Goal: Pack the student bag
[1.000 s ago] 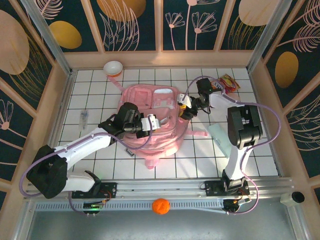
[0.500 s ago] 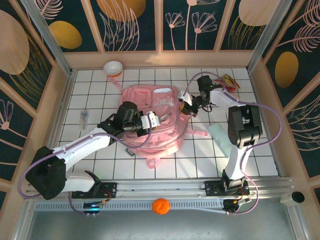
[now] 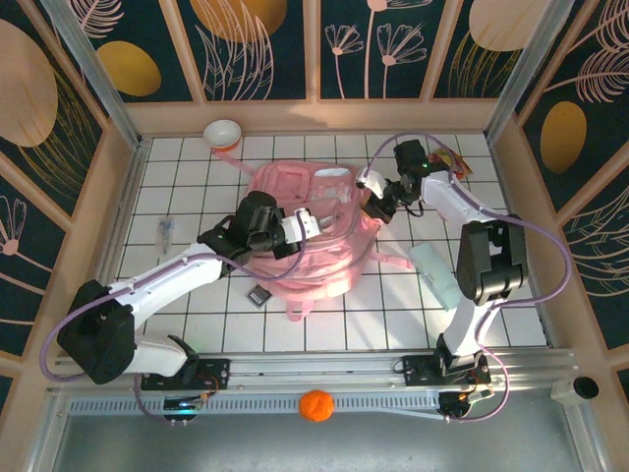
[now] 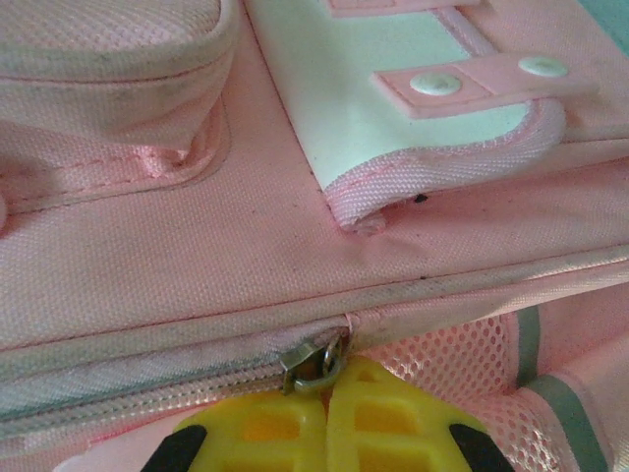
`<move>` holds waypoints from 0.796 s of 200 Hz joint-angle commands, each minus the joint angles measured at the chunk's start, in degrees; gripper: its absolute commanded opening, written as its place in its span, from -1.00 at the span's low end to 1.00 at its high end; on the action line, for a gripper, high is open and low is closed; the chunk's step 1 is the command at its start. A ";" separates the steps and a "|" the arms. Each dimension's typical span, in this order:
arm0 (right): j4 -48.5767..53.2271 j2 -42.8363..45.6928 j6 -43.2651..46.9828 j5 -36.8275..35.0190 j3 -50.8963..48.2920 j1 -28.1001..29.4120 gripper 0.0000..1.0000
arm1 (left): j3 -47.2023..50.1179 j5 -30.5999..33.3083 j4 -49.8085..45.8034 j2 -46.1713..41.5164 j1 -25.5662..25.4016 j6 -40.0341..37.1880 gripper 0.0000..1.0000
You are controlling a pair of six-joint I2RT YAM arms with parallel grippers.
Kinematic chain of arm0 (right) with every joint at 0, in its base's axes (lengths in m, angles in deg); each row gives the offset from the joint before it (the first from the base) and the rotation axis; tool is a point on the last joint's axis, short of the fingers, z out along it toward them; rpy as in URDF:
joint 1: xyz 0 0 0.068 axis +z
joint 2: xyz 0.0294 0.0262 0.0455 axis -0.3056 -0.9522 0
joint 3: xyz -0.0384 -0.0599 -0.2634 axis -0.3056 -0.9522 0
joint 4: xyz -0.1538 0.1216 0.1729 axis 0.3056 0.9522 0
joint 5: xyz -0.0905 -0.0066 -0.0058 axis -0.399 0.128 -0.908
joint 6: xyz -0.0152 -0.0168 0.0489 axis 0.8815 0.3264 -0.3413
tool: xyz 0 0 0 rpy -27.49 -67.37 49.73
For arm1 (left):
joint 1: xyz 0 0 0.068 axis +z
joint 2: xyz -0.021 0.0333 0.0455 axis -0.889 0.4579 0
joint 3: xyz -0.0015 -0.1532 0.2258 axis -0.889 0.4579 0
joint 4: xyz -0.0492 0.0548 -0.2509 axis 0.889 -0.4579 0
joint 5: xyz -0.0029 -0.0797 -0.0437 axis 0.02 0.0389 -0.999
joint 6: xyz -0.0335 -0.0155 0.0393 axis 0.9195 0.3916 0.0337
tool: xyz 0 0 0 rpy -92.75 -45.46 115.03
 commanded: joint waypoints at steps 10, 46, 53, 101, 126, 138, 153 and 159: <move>7.18 4.97 -5.05 0.60 1.82 3.47 -1.00 | -4.51 13.35 2.33 3.11 0.93 1.40 -1.00; 9.02 6.25 -7.39 0.25 1.47 6.28 -1.00 | -6.97 17.76 2.25 5.22 0.90 4.71 -1.00; 9.16 6.56 -7.97 0.57 1.17 6.88 -1.00 | -7.46 18.27 2.11 5.69 0.88 5.45 -1.00; 2.98 8.18 -7.91 6.04 -5.80 4.27 -0.91 | -4.37 5.68 4.46 1.82 0.93 3.12 -1.00; 4.64 5.38 -2.90 13.15 -6.39 1.02 -0.62 | -0.75 0.23 4.06 -0.47 0.93 0.33 -1.00; 5.56 3.40 -1.57 14.29 -5.83 0.37 -0.55 | 0.21 -1.63 4.93 -1.54 0.91 -0.01 -1.00; 6.74 0.98 -0.36 16.29 -4.83 -0.17 -0.46 | 0.62 -3.19 5.53 -2.45 0.92 0.06 -1.00; 7.32 0.17 0.14 17.25 -4.27 -0.28 -0.42 | 0.64 -3.61 5.58 -2.57 0.92 0.11 -1.00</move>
